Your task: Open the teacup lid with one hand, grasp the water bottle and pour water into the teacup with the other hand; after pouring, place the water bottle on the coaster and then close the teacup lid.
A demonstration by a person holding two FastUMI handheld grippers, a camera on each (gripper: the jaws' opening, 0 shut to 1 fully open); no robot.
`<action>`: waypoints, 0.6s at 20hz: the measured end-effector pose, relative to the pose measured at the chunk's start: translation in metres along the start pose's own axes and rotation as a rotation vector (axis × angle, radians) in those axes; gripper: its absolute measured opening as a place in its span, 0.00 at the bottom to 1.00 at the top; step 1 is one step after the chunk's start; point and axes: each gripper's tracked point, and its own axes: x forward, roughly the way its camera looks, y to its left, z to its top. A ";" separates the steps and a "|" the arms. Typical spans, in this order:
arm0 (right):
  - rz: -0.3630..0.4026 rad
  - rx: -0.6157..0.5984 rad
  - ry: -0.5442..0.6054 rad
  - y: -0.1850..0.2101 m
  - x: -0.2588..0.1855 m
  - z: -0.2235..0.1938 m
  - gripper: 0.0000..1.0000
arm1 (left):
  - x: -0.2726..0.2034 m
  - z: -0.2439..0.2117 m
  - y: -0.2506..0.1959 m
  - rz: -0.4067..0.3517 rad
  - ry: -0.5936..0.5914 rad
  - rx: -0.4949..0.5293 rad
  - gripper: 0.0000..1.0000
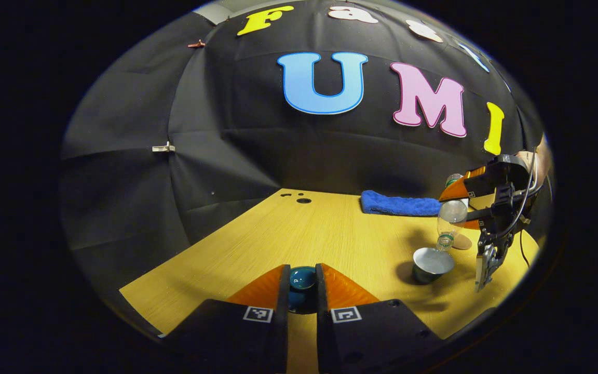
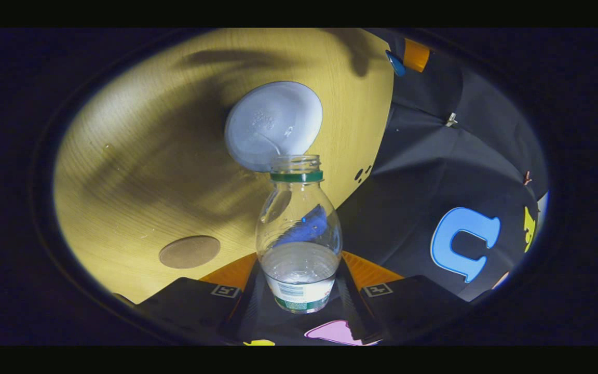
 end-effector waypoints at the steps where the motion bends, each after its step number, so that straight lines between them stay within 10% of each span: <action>1: 0.007 0.001 -0.002 0.001 0.001 0.001 0.70 | 0.000 0.000 -0.001 0.001 -0.001 0.003 0.27; 12: 0.074 0.152 0.032 0.019 -0.004 -0.004 0.70 | -0.008 0.003 -0.010 -0.003 -0.004 0.024 0.27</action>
